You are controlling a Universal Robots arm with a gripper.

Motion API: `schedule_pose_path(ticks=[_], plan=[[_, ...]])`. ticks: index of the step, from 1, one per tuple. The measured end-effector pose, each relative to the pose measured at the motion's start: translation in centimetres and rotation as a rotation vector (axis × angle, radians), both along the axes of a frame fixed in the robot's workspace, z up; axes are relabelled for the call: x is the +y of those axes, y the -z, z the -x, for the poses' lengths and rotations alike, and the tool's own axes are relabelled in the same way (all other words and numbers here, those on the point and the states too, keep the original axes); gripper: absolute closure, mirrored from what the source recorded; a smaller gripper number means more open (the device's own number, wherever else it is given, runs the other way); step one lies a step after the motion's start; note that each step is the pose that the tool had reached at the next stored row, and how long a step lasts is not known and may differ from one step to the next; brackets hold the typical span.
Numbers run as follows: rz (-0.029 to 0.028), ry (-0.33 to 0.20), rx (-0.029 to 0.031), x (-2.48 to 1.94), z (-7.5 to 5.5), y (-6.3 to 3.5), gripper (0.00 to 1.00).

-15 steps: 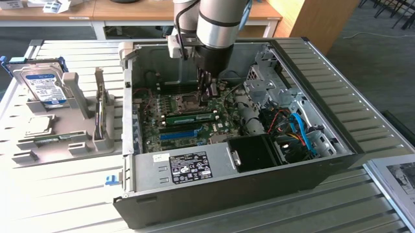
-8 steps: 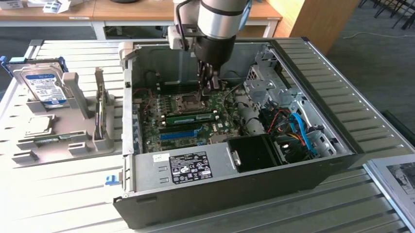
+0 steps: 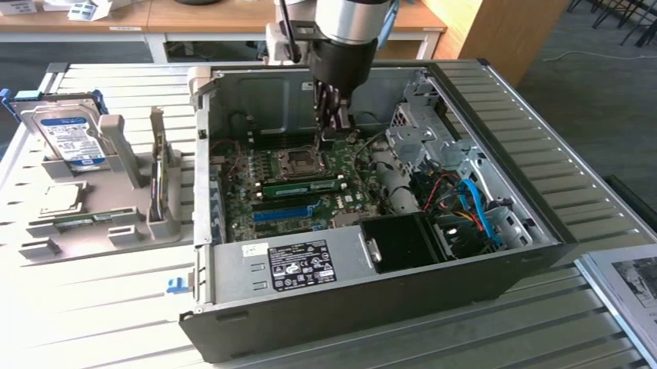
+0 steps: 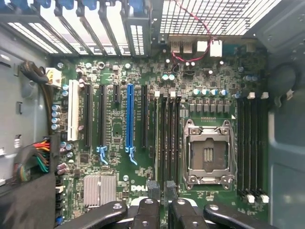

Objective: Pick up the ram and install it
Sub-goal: 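Insert the ram into the slot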

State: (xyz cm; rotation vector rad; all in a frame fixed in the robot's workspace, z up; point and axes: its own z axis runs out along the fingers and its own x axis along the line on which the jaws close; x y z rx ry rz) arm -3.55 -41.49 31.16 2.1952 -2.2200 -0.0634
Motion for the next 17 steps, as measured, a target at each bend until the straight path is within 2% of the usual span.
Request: schedule_pose_path(ticks=[8,17], plan=[[-0.0001,0.0,0.0002,0.0,0.0,-1.73,0.81],[-0.0002,0.0,0.0002,0.0,0.0,-3.0,0.81]])
